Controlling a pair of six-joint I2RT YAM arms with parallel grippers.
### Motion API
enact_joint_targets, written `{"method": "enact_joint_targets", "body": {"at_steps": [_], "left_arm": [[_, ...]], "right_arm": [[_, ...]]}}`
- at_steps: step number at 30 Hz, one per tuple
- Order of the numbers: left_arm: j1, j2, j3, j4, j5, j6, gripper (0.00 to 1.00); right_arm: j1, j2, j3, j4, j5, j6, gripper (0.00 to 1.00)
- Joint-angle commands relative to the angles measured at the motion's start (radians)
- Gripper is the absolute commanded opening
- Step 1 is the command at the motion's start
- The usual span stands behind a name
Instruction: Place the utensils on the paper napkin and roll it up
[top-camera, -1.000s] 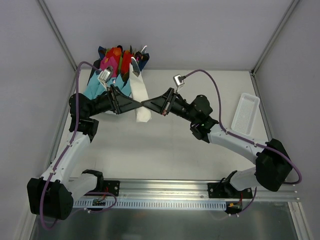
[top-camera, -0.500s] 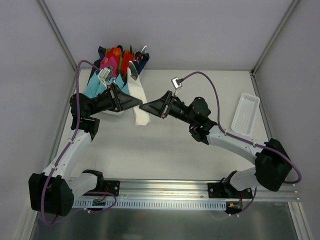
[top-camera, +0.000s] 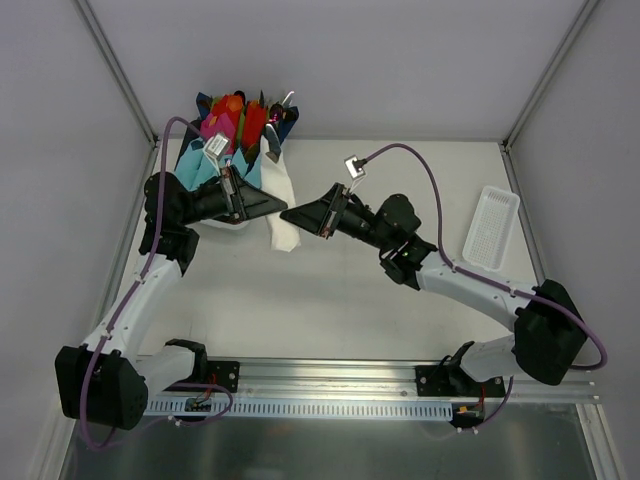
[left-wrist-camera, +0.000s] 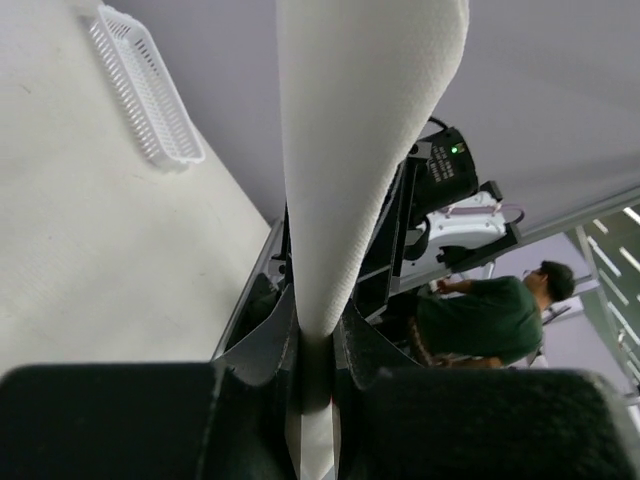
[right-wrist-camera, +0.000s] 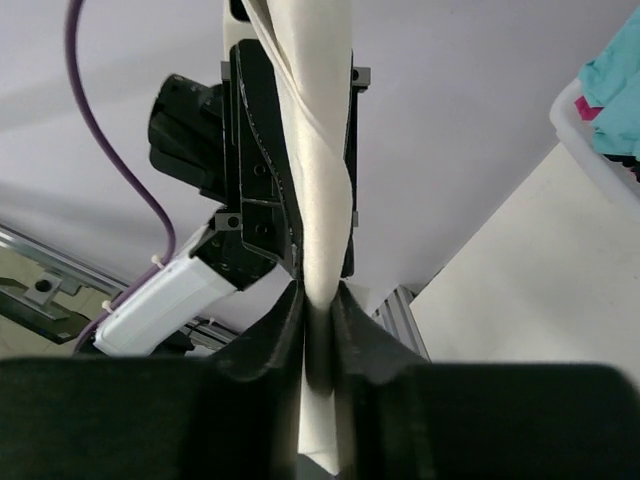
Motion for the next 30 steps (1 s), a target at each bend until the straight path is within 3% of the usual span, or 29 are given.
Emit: {"method": "enact_joint_targets", "body": {"at_steps": [1,7,15,22,25,30], "left_arm": [[-0.001,0.006,0.117,-0.199,0.028,0.221,0.0],[-0.003,0.037,0.226,-0.449,0.038,0.45,0.0],[0.012,0.138,0.406,-0.862,-0.004,0.846,0.0],[0.077,0.322,0.749,-1.301,-0.112,1.302,0.0],[0.132,0.411,0.866,-1.433,-0.139,1.413,0.0],[0.244,0.564,1.009,-1.575,-0.145,1.536,0.0]], "right_arm": [[0.012,-0.063,0.011,-0.035,0.002,-0.084,0.21],[0.004,-0.096,0.001,-0.138,0.016,-0.144,0.48],[-0.08,-0.191,-0.091,-0.266,0.012,-0.163,0.6],[-0.152,-0.315,-0.131,-0.513,0.012,-0.268,0.86],[-0.167,-0.341,-0.13,-0.579,0.012,-0.306,0.97],[-0.181,-0.34,-0.141,-0.595,0.001,-0.315,0.99]]}}
